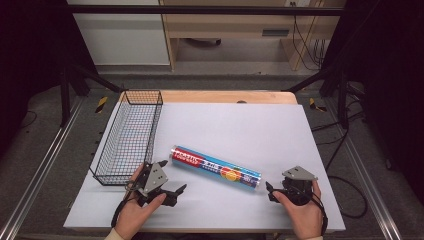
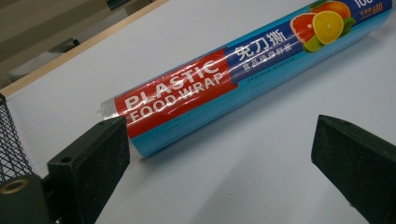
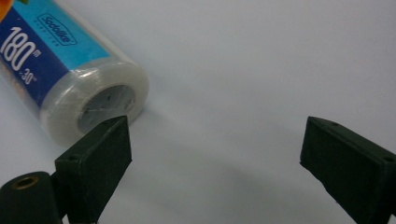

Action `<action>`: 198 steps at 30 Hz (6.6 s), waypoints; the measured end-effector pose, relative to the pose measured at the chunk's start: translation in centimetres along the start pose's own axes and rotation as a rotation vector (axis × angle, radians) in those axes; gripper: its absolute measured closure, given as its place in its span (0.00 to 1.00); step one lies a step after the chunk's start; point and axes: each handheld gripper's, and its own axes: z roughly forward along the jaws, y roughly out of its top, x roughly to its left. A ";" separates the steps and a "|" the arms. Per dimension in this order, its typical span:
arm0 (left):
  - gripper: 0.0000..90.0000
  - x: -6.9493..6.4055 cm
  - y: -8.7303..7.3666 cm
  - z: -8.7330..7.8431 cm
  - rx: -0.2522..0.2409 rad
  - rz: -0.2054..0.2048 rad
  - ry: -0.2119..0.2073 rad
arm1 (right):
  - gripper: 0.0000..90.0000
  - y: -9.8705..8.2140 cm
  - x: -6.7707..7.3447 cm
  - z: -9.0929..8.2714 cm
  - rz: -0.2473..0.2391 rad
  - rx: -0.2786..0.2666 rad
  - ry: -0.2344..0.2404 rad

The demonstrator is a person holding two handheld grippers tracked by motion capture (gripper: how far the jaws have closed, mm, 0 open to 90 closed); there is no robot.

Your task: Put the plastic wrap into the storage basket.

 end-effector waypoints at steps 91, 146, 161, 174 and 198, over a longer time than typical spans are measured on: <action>0.05 2.1 9.3 0.5 0.118 0.319 -0.155 | 0.35 12.9 2.6 0.5 -0.754 0.177 0.348; 0.22 0.7 12.9 6.2 0.343 0.635 -0.234 | 0.35 15.2 6.5 -0.7 -0.931 0.159 0.382; 0.29 0.8 12.8 6.4 0.373 0.645 -0.241 | 0.35 15.4 6.8 -0.7 -0.941 0.155 0.381; 0.30 0.8 12.6 6.3 0.378 0.655 -0.245 | 0.35 15.4 7.1 -0.7 -0.949 0.152 0.384; 0.33 0.0 12.7 5.9 0.371 0.664 -0.260 | 0.35 15.4 6.8 -0.8 -0.952 0.168 0.429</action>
